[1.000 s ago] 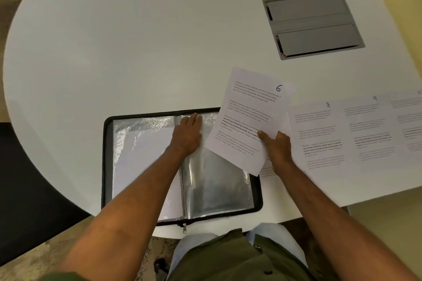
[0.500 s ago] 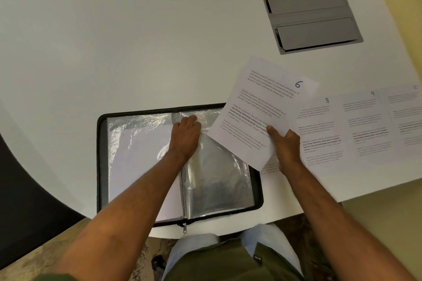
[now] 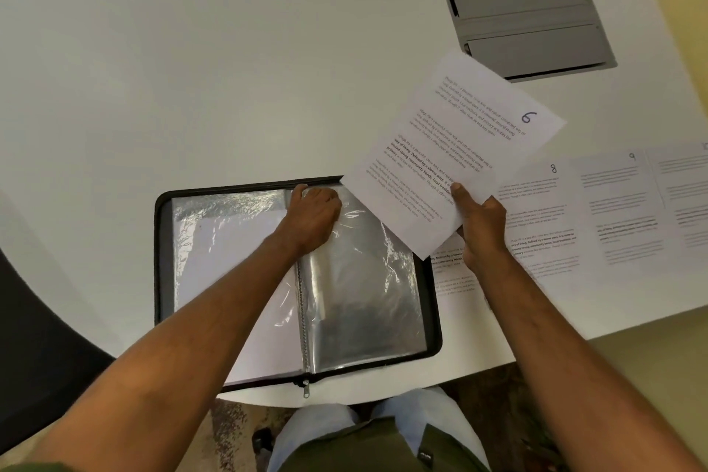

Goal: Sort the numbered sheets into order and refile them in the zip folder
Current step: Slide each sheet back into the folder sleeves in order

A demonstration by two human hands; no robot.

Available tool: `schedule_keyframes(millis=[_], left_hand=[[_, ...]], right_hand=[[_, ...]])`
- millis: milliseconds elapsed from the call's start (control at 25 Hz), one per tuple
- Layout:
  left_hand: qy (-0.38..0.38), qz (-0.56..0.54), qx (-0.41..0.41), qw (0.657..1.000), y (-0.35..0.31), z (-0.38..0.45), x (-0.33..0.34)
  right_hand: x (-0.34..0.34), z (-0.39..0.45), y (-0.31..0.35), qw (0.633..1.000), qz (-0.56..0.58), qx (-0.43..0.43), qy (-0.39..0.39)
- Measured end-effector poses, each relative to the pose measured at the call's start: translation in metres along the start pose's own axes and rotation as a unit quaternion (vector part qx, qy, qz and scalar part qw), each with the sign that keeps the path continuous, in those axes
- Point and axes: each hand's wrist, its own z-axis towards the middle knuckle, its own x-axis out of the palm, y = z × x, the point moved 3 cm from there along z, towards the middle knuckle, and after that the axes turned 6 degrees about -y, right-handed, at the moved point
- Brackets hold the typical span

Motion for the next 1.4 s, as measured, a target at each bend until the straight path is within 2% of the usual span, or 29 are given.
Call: schedule_keyframes(millis=[160, 400, 520, 840, 1040, 1400], left_hand=[[-0.022, -0.031, 0.008, 0.999, 0.002, 0.009, -0.008], [-0.048, -0.113, -0.092, 0.988, -0.003, 0.026, -0.021], [-0.049, -0.131, -0.099, 0.985, -0.006, 0.03, -0.016], [-0.08, -0.099, -0.115, 0.985, -0.011, 0.028, -0.004], [-0.069, -0.088, -0.126, 0.986, -0.014, 0.028, -0.003], [-0.064, -0.064, -0.133, 0.987, -0.018, 0.036, -0.014]], right_hand=[[0.025, 0.019, 0.006, 0.995, 0.071, 0.074, -0.008], [0.07, 0.047, 0.01, 0.986, 0.111, 0.12, 0.031], [0.089, 0.06, 0.015, 0.985, 0.122, 0.115, 0.047], [0.128, 0.086, 0.01, 0.986, 0.104, 0.111, 0.066], [0.145, 0.086, -0.004, 0.987, 0.075, 0.106, 0.095], [0.134, 0.092, -0.01, 0.977, -0.046, 0.036, 0.204]])
